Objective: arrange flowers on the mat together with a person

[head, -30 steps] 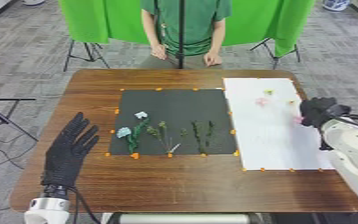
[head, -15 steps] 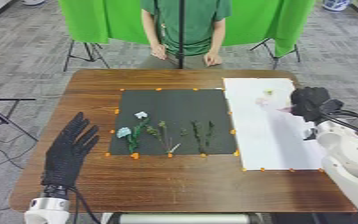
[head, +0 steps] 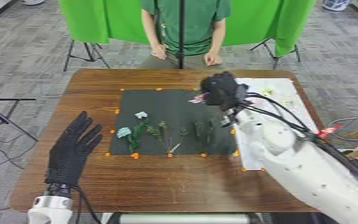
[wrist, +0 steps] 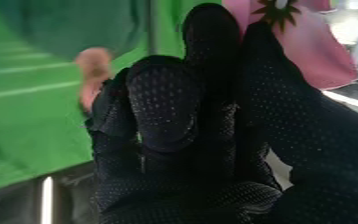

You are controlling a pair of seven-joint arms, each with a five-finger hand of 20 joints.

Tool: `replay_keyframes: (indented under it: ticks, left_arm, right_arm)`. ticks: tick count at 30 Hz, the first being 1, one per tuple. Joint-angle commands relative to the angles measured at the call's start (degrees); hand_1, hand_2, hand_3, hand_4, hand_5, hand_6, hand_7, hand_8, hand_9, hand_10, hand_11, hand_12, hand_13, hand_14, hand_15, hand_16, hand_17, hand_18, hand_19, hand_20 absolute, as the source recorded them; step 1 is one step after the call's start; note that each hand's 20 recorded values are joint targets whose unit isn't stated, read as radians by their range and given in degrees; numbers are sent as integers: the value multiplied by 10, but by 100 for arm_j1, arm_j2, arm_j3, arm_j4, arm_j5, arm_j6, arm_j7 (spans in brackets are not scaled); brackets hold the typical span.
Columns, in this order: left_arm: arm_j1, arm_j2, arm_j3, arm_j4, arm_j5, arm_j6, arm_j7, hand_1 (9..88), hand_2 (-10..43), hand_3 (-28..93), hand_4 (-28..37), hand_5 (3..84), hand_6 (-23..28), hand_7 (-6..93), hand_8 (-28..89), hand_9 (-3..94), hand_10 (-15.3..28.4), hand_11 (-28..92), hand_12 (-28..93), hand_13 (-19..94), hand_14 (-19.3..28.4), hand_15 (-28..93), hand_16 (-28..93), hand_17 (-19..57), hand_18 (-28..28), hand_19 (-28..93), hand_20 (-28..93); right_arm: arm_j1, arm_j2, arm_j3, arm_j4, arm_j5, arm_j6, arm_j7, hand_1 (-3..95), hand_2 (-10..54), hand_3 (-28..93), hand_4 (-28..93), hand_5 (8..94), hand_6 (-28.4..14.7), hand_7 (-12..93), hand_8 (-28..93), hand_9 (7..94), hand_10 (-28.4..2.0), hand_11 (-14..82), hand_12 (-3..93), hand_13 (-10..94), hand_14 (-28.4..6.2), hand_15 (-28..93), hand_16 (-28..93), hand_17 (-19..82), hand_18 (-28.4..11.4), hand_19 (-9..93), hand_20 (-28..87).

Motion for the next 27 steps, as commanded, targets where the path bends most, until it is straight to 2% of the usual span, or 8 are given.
replay_keyframes:
  ticks: [1,12,18,27]
  left_arm:
    - [-20,-5,23,72,-18,-23,-102,271,-49,673,-283,301,36,127,-83,205,95,150,139,196,131,192,47,-111,211,382,89]
    - [-166,25,91,144,-8,-92,-148,270,-50,675,-283,301,36,126,-83,205,97,150,138,196,131,191,46,-111,211,382,90]
    - [-191,32,102,153,1,-101,-166,271,-49,673,-283,301,35,126,-83,205,96,151,139,196,131,190,47,-111,211,382,90]
    - [-188,13,97,163,3,-104,-173,272,-49,673,-283,300,35,127,-83,205,96,150,139,196,130,189,48,-111,211,382,89]
  right_arm:
    - [64,-970,-407,324,-530,-206,-330,506,-95,825,-273,740,29,462,-16,905,-35,168,495,799,-38,639,263,376,-174,844,414]
    - [180,-1510,-754,694,-995,-64,-409,517,-95,809,-281,736,29,462,-26,901,-41,162,491,793,-39,645,260,370,-174,844,415]
    - [197,-1615,-821,828,-1091,122,-353,518,-95,805,-282,733,31,466,-29,898,-45,162,489,784,-41,652,261,365,-173,843,417]
    - [134,-1636,-695,939,-1266,23,-347,490,-95,781,-283,695,30,480,-23,868,-53,161,488,750,-46,667,259,340,-172,833,422]
